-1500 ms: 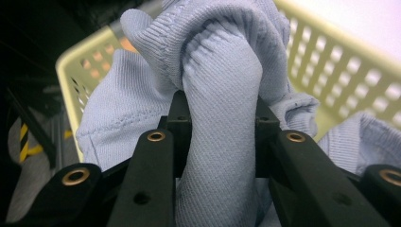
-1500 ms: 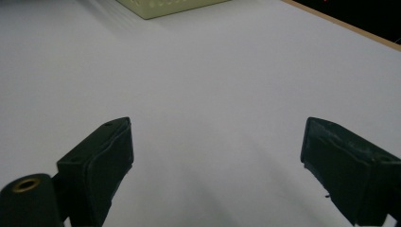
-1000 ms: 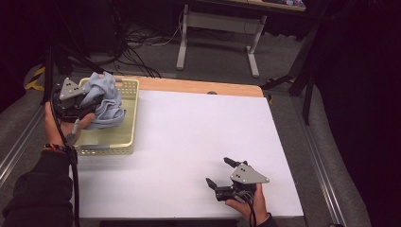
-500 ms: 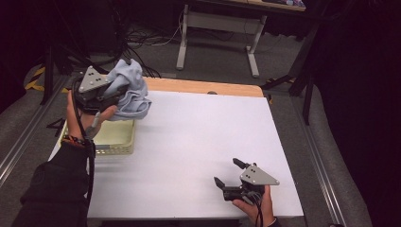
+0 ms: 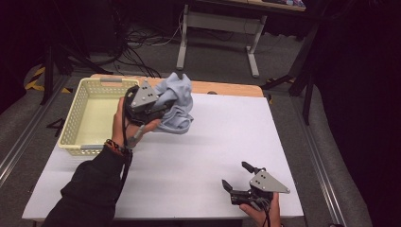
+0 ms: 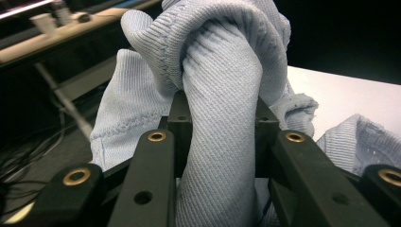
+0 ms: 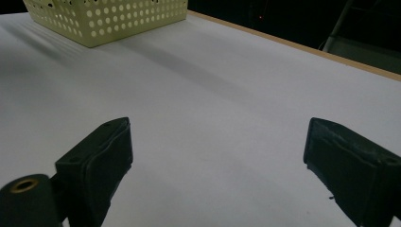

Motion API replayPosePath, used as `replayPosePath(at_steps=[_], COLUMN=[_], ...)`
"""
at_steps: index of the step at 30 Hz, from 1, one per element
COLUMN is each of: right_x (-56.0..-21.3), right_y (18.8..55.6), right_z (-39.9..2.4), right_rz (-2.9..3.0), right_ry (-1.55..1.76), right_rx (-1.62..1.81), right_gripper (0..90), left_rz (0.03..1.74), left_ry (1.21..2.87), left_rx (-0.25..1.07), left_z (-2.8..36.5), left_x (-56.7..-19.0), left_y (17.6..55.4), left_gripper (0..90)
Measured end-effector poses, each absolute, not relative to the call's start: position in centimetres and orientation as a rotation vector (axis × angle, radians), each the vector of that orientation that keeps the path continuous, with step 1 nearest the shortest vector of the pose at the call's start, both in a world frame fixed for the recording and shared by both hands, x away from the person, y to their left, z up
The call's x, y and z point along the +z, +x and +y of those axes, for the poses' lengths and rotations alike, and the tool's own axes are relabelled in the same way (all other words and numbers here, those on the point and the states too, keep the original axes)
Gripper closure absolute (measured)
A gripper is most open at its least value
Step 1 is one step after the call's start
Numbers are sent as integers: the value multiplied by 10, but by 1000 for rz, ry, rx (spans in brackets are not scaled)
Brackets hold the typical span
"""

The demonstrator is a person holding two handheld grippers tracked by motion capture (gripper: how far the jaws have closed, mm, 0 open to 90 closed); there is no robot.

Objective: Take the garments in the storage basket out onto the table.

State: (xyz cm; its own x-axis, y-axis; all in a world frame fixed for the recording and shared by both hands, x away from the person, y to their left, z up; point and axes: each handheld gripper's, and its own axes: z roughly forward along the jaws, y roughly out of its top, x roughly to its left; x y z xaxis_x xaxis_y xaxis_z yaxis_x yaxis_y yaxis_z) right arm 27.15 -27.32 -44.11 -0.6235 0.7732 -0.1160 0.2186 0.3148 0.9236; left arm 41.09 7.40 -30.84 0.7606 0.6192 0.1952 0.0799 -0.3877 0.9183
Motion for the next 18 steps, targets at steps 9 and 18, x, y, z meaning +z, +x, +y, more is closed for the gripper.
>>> replayPosePath(at_steps=[9,18], right_x=[-440,-440], right_y=[271,271], right_z=[-274,-274], right_rz=[2022,2027], right_ry=[862,863], right_rx=[1295,1289], right_gripper=[93,94], left_rz=[487,468], left_ry=[1945,1993], left_rx=[551,487], left_z=[38,12], left_x=[-332,-357], left_y=[406,402], left_gripper=[701,696])
